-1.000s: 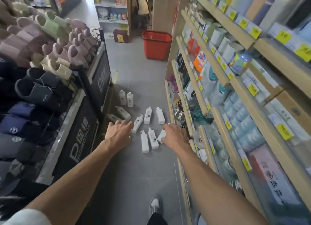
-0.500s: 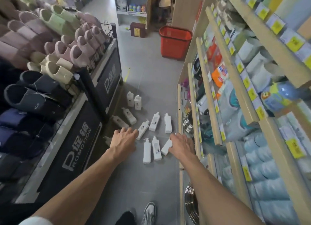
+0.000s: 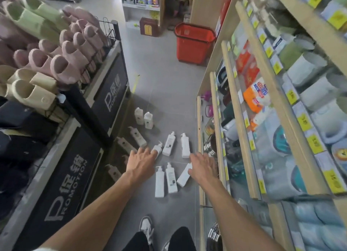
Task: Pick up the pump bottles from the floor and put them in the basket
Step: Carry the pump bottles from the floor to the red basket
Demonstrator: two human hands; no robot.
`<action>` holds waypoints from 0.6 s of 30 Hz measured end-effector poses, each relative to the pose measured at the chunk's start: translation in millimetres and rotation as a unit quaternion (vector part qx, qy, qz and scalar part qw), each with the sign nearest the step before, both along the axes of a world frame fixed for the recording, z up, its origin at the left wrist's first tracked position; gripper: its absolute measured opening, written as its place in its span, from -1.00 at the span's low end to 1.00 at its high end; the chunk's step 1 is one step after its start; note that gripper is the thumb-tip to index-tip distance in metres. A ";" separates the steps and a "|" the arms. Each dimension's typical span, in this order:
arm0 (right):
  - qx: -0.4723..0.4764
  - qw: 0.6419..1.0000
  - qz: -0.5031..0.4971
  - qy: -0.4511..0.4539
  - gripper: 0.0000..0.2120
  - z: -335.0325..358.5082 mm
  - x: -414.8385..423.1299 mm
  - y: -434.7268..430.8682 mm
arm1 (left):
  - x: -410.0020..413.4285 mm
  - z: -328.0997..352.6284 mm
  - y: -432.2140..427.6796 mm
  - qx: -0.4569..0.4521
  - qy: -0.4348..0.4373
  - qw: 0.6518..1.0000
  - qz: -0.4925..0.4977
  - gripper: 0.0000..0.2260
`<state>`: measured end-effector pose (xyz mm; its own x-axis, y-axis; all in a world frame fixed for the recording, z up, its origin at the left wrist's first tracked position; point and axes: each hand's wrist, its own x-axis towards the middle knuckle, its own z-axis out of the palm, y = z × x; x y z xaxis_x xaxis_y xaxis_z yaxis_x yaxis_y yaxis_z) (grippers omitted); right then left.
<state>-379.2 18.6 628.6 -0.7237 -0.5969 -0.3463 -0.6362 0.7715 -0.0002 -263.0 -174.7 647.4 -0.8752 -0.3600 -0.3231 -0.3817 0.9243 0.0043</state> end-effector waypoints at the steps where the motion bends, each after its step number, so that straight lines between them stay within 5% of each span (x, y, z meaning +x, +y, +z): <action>1: 0.005 1.000 0.003 -0.001 -0.54 -9.8 -9.3 -3.9 | -9.5 -11.5 -3.0 0.003 -0.002 1.000 -0.001 -0.59; 8: 0.006 0.999 0.026 -0.042 -0.55 -142.1 -69.4 -37.3 | -73.4 -143.4 -25.3 -0.008 -0.017 1.000 -0.004 -0.48; 18: 0.016 0.998 0.051 -0.029 -0.68 -437.7 -123.8 -64.4 | -128.0 -461.1 -34.0 -0.022 -0.047 0.999 -0.017 -0.63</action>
